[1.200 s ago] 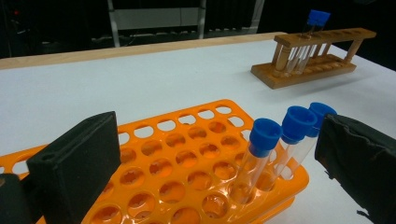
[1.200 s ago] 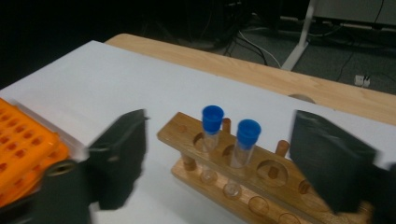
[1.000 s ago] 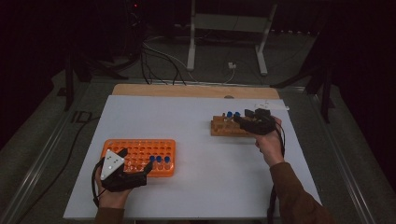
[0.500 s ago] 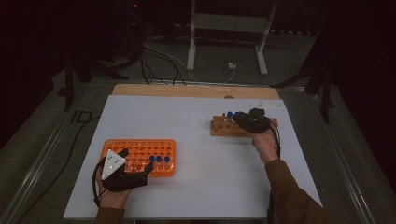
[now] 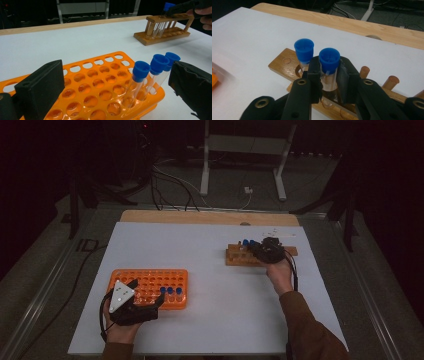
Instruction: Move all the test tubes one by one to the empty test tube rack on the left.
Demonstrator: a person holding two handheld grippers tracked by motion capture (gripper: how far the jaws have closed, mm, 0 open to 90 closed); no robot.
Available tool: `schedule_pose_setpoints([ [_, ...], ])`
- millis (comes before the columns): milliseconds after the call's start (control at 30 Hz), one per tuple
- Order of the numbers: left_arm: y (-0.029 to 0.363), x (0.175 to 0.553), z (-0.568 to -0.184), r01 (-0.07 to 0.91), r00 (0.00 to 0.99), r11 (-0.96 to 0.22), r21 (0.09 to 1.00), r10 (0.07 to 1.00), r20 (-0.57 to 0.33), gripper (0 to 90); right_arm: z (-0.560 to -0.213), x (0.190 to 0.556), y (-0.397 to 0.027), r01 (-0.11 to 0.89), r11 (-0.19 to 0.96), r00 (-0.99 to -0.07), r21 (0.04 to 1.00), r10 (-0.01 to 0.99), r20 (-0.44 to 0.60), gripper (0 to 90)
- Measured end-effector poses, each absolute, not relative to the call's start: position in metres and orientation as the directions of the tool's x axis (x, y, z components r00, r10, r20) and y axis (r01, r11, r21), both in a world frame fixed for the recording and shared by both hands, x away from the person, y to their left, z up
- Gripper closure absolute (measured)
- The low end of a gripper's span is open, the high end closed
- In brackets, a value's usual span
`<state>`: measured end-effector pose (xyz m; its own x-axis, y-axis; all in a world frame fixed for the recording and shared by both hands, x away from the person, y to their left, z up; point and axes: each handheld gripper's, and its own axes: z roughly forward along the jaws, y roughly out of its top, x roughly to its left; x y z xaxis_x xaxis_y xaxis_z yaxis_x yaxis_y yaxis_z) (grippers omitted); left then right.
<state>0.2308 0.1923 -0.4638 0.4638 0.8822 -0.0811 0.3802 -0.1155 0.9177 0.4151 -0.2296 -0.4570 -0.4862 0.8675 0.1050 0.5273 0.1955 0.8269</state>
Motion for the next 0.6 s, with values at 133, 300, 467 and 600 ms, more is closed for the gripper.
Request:
schedule_pose_setpoints([
  [133, 0.192, 0.231, -0.464, 0.38, 0.464, -0.115, 0.918, 0.882, -0.081, 1.1, -0.458, 0.415, -0.228, 0.525, 0.198, -0.48, 0.828, 0.872, 0.095, 76.5],
  [300, 0.193, 0.231, -0.464, 0.381, 0.464, -0.115, 0.917, 0.882, -0.082, 1.1, -0.456, 0.414, -0.229, 0.52, 0.196, -0.484, 0.831, 0.87, 0.097, 76.8],
  [467, 0.192, 0.231, -0.464, 0.381, 0.465, -0.119, 0.917, 0.882, -0.079, 1.1, -0.45, 0.41, -0.229, 0.494, 0.187, -0.486, 0.849, 0.869, 0.091, 77.0],
  [600, 0.192, 0.231, -0.464, 0.382, 0.465, -0.118, 0.917, 0.882, -0.08, 1.1, -0.443, 0.407, -0.23, 0.471, 0.191, -0.484, 0.861, 0.872, 0.071, 77.1],
])
